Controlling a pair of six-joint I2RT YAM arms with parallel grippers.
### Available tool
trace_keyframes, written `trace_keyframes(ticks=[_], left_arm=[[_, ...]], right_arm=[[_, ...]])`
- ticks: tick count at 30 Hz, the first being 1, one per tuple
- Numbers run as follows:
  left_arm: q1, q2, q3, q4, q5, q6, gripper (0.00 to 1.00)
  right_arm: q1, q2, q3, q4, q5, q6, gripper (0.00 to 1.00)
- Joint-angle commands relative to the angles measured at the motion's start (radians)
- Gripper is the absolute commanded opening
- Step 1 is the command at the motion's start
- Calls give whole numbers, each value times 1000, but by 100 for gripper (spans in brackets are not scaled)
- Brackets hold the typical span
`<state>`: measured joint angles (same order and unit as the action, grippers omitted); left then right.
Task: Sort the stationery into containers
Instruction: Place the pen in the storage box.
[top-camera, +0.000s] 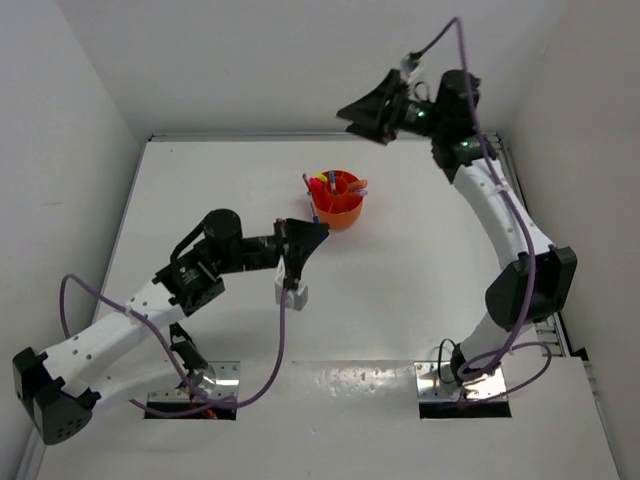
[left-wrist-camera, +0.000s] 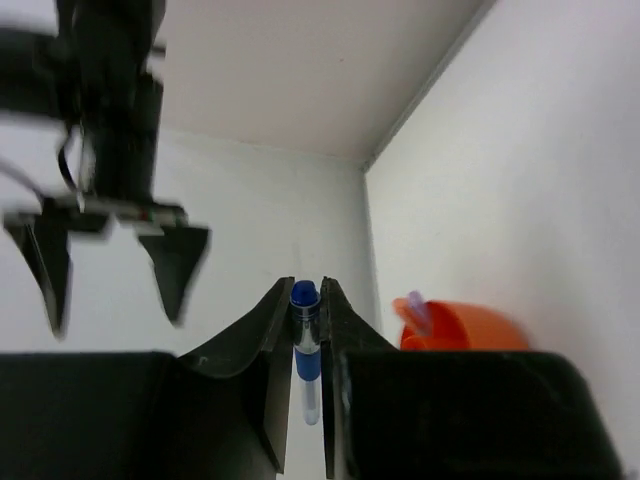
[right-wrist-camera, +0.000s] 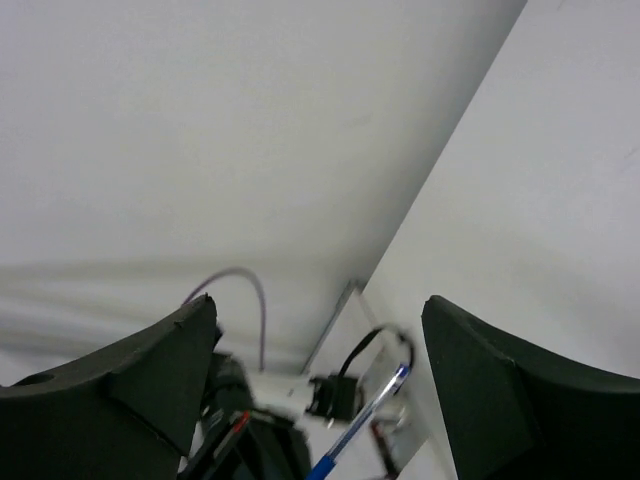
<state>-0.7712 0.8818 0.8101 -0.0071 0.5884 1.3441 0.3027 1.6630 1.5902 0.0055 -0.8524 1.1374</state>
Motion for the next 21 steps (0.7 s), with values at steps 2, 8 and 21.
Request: trace_keyframes(ticks=[2, 8, 21], left_arm=[[24, 132, 220, 131, -87, -695, 0], [339, 431, 495, 150, -17, -1522, 0], [467, 634, 377, 693, -114, -1979, 0]], right_arm=[[-163, 17, 129, -2, 68, -71, 82], [-293, -22, 42, 10, 41, -87, 81], [-298, -23, -52, 10, 10, -180, 78]])
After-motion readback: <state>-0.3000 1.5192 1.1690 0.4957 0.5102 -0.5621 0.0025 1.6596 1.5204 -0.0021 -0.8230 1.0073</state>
